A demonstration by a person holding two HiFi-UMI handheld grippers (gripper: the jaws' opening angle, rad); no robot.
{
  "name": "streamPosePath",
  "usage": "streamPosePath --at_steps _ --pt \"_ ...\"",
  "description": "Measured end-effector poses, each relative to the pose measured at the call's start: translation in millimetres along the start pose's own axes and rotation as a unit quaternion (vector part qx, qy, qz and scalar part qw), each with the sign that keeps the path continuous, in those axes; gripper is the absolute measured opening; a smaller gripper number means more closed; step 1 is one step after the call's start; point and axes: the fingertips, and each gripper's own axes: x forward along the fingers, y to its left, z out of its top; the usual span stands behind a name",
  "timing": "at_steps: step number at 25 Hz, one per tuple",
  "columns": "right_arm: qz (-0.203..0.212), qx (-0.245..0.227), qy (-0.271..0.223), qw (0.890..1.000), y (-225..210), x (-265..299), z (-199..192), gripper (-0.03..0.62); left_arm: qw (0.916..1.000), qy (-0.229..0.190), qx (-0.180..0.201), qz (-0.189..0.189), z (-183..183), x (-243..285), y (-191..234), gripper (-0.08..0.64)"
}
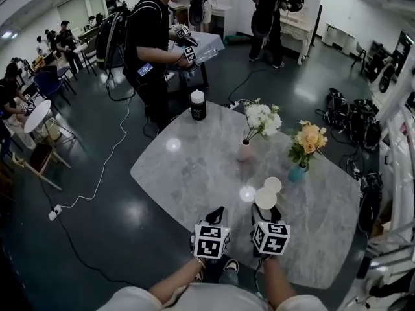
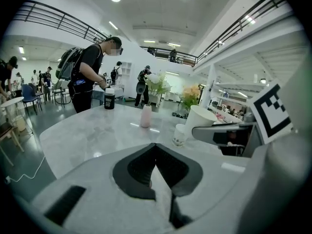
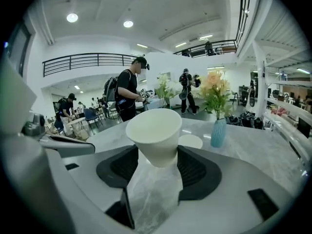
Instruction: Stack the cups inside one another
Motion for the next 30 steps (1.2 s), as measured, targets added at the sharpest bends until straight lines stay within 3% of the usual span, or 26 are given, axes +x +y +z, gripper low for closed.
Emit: streamPosePath --at_steps 19,30 --pt "-0.044 0.046 -0.012 0.998 -71.3 -12.5 7.4 0.233 0.9980 0.013 0.035 -0.051 21.2 48.9 -59.9 -0.005" --pt "-0.022 0.050 -0.004 0.999 -98.6 12.0 13.5 0.233 0.9972 0.034 0.042 -0.052 25.4 89.6 -82.3 -0.005"
